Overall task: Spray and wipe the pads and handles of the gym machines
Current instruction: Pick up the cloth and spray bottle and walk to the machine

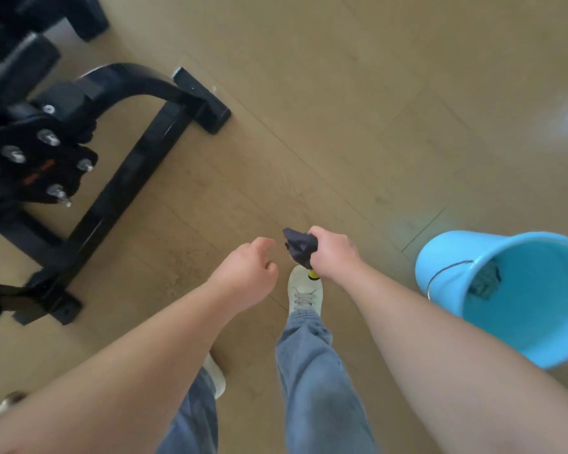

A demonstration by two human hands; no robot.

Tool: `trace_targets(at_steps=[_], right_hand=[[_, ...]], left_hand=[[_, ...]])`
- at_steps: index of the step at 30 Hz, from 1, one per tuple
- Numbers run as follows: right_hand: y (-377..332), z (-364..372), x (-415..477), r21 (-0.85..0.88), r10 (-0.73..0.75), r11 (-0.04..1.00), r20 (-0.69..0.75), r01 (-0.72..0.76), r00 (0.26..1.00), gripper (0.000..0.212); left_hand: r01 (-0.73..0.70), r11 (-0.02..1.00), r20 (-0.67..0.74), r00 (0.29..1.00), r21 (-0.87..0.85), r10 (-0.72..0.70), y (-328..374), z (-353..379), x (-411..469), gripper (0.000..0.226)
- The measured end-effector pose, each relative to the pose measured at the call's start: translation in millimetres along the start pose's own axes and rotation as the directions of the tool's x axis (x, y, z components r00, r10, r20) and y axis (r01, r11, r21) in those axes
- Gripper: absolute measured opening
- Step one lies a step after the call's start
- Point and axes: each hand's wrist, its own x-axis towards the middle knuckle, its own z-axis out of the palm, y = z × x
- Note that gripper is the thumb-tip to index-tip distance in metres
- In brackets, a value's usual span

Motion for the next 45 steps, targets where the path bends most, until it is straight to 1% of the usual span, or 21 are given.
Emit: trace_targets(at_steps=[2,4,9,12,14,16,19,22,24,26,28,29,31,33,34,36,37,40,42,43,45], right_hand=[[1,-12,-32,0.027,-0.059,0.998,0.056,0.057,0.997,0.033],[-4,-28,-65,0.061,-0.115,0.992,0.083,0.111,0.990,0.037],[-41,-77,-154,0.091,-0.242,0.967,0.030,0.238,0.970,0.031],[-69,-106,-209,0.040,-0.352,0.935,-0.011,0.352,0.936,0.022],[-87,-127,-247,-0.009,-0.415,0.910,-0.034,0.415,0.909,0.025],[-106,-146,-286,-0.054,-0.488,0.873,-0.043,0.486,0.872,0.027],[-134,-168,-343,-0.070,-0.590,0.807,-0.053,0.586,0.806,0.020],[-168,-180,-393,-0.122,-0.685,0.727,-0.063,0.676,0.726,0.016],[-192,-180,-425,-0.164,-0.744,0.666,-0.069,0.728,0.665,0.029],[-210,-176,-445,-0.200,-0.783,0.619,-0.073,0.760,0.618,0.045],[-233,-163,-469,-0.241,-0.824,0.561,-0.065,0.792,0.563,0.048],[-245,-156,-480,-0.264,-0.843,0.532,-0.074,0.805,0.533,0.048],[-268,-143,-499,-0.298,-0.868,0.492,-0.094,0.818,0.487,0.040],[-290,-133,-512,-0.290,-0.889,0.454,-0.080,0.843,0.452,0.031],[-299,-128,-518,-0.282,-0.895,0.440,-0.053,0.853,0.444,0.029],[-317,-114,-531,-0.287,-0.893,0.439,-0.038,0.851,0.448,0.031],[-326,-106,-538,-0.289,-0.890,0.451,-0.072,0.845,0.451,0.032],[-352,-81,-555,-0.202,-0.847,0.517,-0.262,0.832,0.463,0.021],[-367,-67,-557,-0.131,-0.786,0.586,-0.329,0.799,0.523,0.019],[-373,-60,-556,-0.102,-0.761,0.620,-0.317,0.778,0.566,0.021],[-385,-47,-556,-0.023,-0.719,0.680,-0.218,0.733,0.660,0.019]], left_hand=[[-0.004,1.000,-0.014,1.000,-0.003,0.004,8,-13,-24,0.055],[-0.016,1.000,-0.038,0.999,-0.004,0.016,17,-26,-51,0.054],[-0.119,0.993,-0.089,0.989,-0.002,0.118,46,-57,-126,0.052],[-0.189,0.982,-0.159,0.969,0.013,0.189,64,-79,-174,0.058],[-0.206,0.978,-0.215,0.955,0.022,0.206,71,-98,-208,0.062],[-0.215,0.977,-0.266,0.941,0.014,0.211,73,-115,-241,0.066],[-0.257,0.965,-0.328,0.918,-0.058,0.224,70,-137,-286,0.075],[-0.358,0.910,-0.443,0.864,-0.211,0.238,60,-153,-334,0.098],[-0.432,0.848,-0.520,0.822,-0.306,0.231,46,-159,-369,0.119],[-0.495,0.795,-0.584,0.779,-0.351,0.227,33,-159,-391,0.129],[-0.554,0.740,-0.685,0.707,-0.382,0.176,14,-160,-419,0.125],[-0.585,0.708,-0.736,0.663,-0.395,0.137,6,-162,-430,0.117],[-0.632,0.674,-0.823,0.565,-0.382,0.063,-11,-169,-451,0.087],[-0.641,0.680,-0.854,0.519,-0.356,0.042,-31,-180,-466,0.067],[-0.642,0.682,-0.853,0.520,-0.349,0.052,-44,-186,-472,0.059],[-0.644,0.688,-0.846,0.527,-0.334,0.082,-71,-197,-484,0.051],[-0.640,0.695,-0.849,0.521,-0.326,0.082,-84,-203,-489,0.049],[-0.646,0.667,-0.865,0.502,-0.372,0.003,-125,-217,-505,0.046],[-0.677,0.611,-0.874,0.483,-0.410,-0.051,-150,-224,-512,0.045],[-0.692,0.587,-0.879,0.472,-0.421,-0.074,-161,-228,-515,0.044],[-0.716,0.536,-0.880,0.458,-0.447,-0.123,-180,-236,-520,0.044]])
